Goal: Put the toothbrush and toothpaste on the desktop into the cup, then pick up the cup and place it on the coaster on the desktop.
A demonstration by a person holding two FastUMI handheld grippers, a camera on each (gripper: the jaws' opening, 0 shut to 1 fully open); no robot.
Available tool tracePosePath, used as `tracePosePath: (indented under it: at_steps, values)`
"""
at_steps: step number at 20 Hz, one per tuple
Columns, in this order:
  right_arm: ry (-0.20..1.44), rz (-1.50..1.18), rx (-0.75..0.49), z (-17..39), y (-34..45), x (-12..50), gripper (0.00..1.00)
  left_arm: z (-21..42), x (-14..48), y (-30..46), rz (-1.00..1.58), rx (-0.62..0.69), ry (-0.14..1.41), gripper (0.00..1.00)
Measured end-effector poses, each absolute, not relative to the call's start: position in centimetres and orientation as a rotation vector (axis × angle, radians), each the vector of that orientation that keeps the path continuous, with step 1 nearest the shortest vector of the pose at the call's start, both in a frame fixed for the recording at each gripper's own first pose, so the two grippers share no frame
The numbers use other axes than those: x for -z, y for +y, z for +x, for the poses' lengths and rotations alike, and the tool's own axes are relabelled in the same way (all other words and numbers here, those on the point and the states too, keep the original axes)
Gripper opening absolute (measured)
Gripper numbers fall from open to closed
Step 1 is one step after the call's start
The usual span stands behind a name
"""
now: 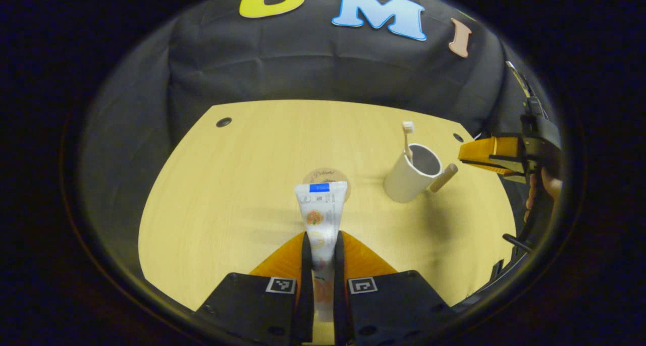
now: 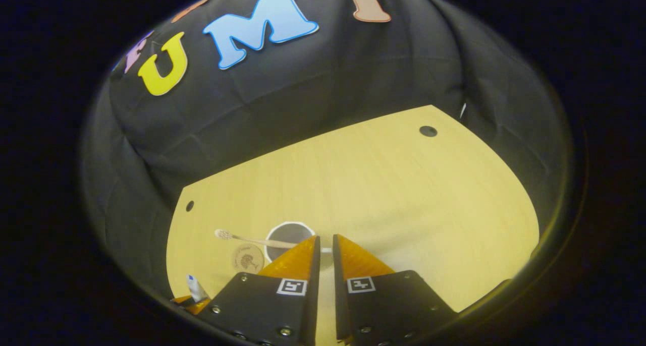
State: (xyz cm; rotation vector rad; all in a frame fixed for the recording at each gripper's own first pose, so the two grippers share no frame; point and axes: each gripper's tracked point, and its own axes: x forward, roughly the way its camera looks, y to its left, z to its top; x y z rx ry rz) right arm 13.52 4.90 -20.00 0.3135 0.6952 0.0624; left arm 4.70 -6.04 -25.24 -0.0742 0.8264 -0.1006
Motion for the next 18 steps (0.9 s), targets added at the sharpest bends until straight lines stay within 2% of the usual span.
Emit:
tracePosePath:
  at_steps: [11, 18]
  values:
    - [0.714, 0.398, 0.072, 10.6, -5.4, 22.1, 0.15, 8.8, 21.1, -18.0, -0.078, 0.262, 0.743, 0.24]
    - [0.714, 0.426, 0.120, 10.5, -10.7, 22.7, 0.15, 13.0, 18.9, -22.9, -0.083, 0.301, 0.675, 0.23]
